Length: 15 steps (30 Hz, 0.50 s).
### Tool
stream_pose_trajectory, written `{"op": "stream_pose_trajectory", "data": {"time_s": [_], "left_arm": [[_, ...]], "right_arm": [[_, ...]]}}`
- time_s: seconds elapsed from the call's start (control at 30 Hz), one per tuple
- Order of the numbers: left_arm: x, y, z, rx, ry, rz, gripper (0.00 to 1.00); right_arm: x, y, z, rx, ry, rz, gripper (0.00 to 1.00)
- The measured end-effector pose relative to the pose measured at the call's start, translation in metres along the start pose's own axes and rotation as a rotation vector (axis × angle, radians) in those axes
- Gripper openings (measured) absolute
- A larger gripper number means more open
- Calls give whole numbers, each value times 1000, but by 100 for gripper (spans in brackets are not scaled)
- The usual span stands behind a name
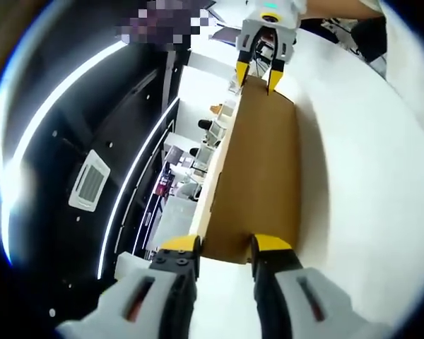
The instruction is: Operate the shoe box by opening the lid, removing the specified soft item, and placing it in the target area until the item is outside and the box remains undamaged.
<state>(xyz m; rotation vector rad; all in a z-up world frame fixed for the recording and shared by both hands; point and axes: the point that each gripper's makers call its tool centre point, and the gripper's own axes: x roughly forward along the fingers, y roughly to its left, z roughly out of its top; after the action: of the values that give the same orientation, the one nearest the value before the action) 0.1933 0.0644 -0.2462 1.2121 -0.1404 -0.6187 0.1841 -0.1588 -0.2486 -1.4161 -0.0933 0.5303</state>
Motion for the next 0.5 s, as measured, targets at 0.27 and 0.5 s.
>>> {"op": "stream_pose_trajectory", "data": {"time_s": [0.27, 0.5], "left_arm": [[0, 5, 1, -12, -16, 8, 29], [-2, 10, 3, -18, -24, 34, 30]], "right_arm": [[-1, -5, 0, 17, -11, -6, 28], [-3, -10, 1, 25, -18, -32, 28]]}}
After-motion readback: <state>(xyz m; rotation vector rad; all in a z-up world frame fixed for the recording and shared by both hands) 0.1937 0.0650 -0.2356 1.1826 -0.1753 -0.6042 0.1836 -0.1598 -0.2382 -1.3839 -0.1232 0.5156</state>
